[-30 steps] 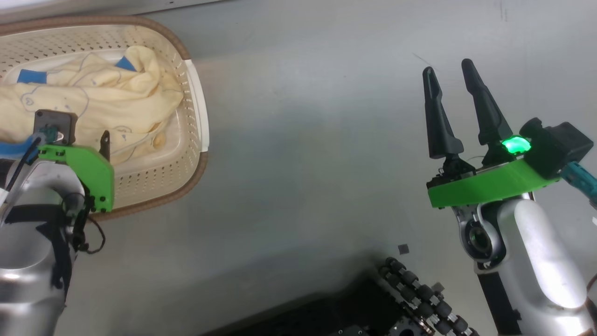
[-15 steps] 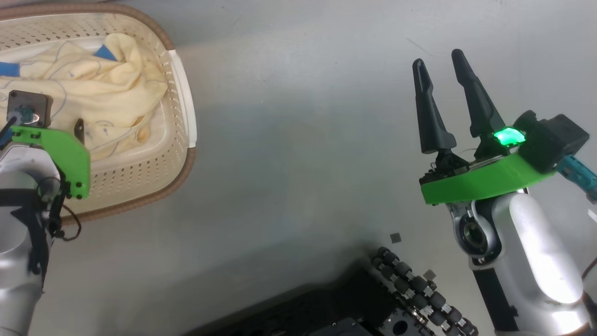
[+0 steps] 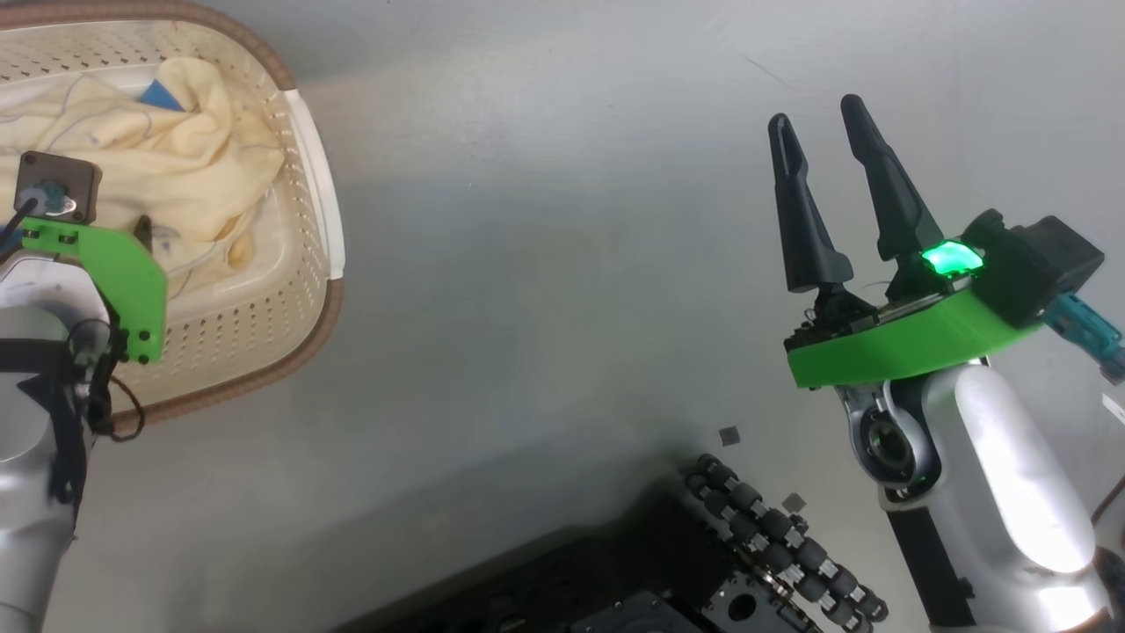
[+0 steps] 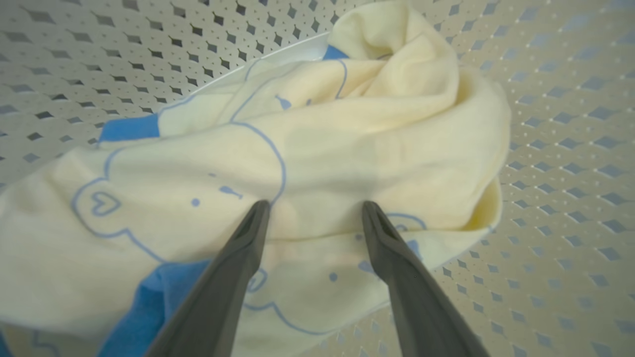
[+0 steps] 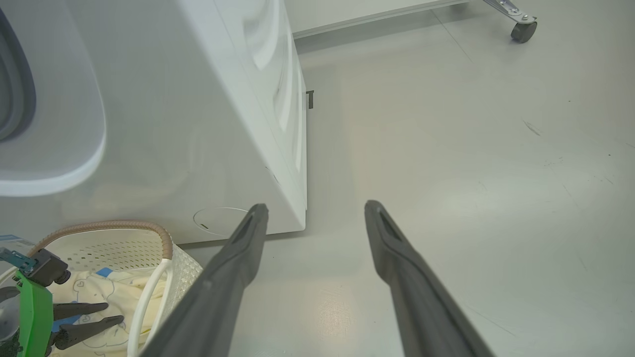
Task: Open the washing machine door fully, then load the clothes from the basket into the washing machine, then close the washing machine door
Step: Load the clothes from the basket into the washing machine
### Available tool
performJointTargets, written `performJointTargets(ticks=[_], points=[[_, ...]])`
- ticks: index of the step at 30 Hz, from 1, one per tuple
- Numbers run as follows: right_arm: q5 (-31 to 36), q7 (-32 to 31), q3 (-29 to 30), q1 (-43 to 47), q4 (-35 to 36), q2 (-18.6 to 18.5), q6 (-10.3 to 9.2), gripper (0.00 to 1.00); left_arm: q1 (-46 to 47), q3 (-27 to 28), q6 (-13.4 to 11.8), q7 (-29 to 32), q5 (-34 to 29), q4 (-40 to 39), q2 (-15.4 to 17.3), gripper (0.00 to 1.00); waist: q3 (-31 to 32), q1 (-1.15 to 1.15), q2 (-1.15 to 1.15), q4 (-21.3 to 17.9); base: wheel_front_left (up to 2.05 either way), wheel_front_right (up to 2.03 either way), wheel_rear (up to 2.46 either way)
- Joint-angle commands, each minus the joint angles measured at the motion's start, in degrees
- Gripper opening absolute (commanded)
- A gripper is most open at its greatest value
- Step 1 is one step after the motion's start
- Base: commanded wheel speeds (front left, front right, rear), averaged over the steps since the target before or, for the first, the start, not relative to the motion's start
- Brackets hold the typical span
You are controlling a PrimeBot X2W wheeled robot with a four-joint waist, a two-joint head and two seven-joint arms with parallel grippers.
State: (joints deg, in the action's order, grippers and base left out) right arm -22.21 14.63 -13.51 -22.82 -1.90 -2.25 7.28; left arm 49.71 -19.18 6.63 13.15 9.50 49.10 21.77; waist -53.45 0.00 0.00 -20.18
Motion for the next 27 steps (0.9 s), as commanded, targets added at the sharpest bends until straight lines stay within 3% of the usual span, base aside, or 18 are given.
performJointTargets(ticks=[1, 27], points=[[-0.37, 0.37, -0.91, 1.3, 1.76, -0.63, 0.21, 1.0, -0.12, 0.93, -0.47, 0.38, -0.76, -0.58, 2.44, 1.0, -0.11, 0.0, 0.0, -0.06, 0.0, 0.0, 0.0], [-0.84, 0.37, -0.56, 1.13, 2.71, -0.63, 0.21, 1.0, 4.72, -2.07, -2.89, 0.89, -1.67, 4.2, 2.77, 1.0, -3.96, 0.0, 0.0, -1.89, 0.0, 0.0, 0.0]])
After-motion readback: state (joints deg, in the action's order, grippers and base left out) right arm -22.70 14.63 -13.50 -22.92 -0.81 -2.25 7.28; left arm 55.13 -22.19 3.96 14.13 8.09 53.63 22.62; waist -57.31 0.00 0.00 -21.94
